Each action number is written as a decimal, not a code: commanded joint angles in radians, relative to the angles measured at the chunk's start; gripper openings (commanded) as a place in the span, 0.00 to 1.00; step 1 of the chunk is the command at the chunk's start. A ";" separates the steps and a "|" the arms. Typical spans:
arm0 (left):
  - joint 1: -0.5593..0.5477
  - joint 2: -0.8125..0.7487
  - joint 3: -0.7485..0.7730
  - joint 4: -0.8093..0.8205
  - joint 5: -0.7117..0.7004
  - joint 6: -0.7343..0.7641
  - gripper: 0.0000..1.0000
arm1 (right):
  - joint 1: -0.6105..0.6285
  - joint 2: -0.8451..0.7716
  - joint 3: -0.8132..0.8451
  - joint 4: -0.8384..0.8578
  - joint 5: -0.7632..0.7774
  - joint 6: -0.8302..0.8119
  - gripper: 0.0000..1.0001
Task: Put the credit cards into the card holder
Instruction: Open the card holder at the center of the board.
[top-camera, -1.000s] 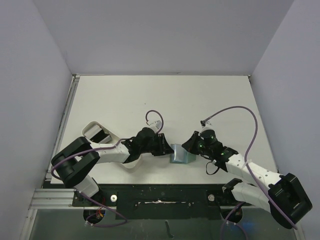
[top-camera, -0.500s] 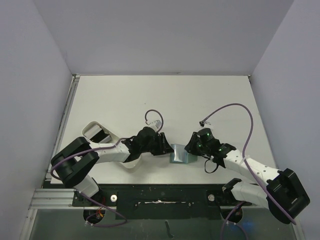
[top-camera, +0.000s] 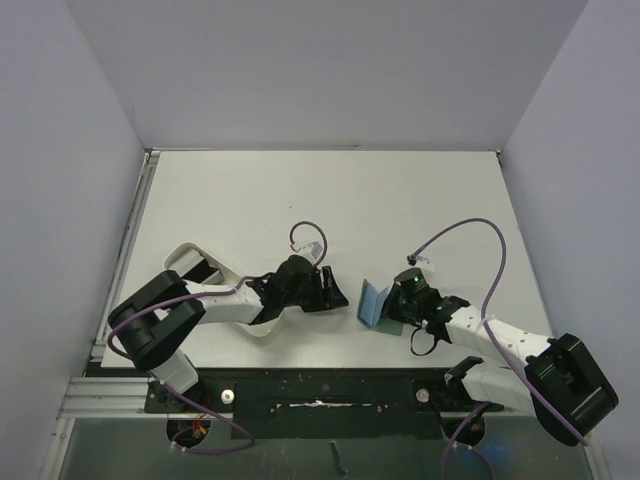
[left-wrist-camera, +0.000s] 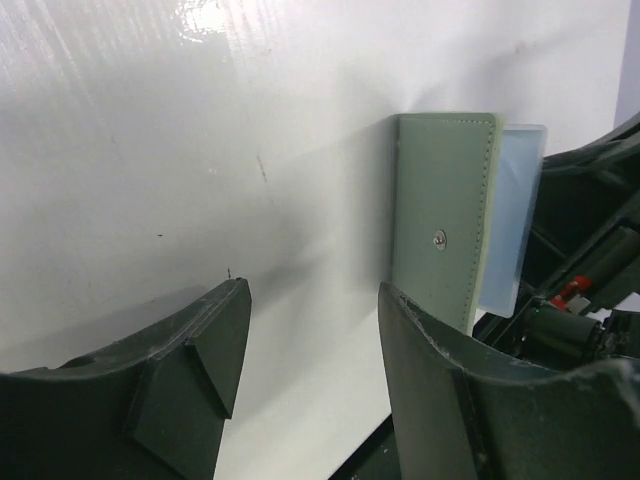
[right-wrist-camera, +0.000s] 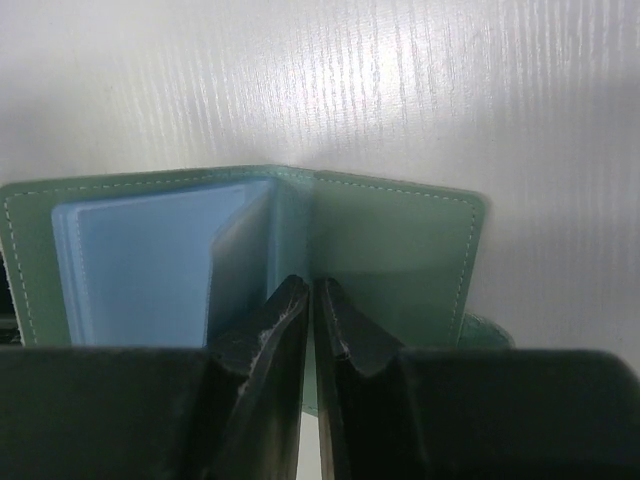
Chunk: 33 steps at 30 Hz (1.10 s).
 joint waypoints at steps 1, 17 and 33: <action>0.000 0.043 0.031 0.117 0.024 -0.011 0.53 | -0.005 0.008 -0.038 0.017 0.023 0.019 0.11; -0.001 -0.004 0.000 0.301 0.072 -0.075 0.53 | -0.003 -0.009 -0.050 0.049 0.004 0.014 0.10; -0.003 0.109 0.027 0.361 0.139 -0.072 0.48 | -0.002 -0.027 -0.056 0.048 0.005 0.016 0.09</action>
